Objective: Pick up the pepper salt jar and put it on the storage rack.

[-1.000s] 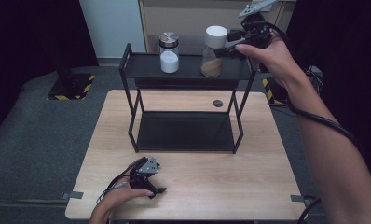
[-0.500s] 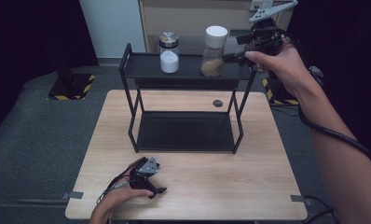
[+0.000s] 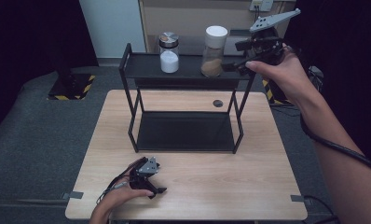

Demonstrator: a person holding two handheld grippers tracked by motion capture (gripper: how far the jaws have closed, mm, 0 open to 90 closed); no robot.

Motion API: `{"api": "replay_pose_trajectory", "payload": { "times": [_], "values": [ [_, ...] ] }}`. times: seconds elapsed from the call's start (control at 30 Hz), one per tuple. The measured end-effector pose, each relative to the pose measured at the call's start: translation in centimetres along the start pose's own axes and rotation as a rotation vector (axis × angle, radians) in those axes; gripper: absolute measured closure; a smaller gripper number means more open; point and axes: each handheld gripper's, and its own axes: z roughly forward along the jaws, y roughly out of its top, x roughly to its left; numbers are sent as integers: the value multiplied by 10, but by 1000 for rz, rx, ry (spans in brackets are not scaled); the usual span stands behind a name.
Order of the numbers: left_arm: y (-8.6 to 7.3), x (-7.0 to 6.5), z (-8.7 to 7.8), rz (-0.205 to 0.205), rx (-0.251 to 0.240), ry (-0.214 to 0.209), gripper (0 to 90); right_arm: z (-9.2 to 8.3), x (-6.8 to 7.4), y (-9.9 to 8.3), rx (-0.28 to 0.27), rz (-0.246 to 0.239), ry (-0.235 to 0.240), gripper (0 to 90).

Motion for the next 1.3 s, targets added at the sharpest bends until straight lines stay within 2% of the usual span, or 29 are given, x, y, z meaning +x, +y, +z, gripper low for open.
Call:
{"api": "replay_pose_trajectory", "payload": {
  "times": [0.33,0.6,0.83,0.93,1.3],
  "values": [
    [0,0,0,0,0,-1,0,-1,23,-8,5,-5,-20,75],
    [0,-1,0,-2,1,4,0,1,52,-22,22,-21,-22,73],
    [0,-2,0,-6,0,7,0,6,73,-44,47,-24,-5,73],
    [0,-2,0,-7,1,8,0,9,82,-61,50,-9,2,73],
    [0,-2,0,-7,3,9,0,22,94,-100,69,34,22,74]
  ]
}}
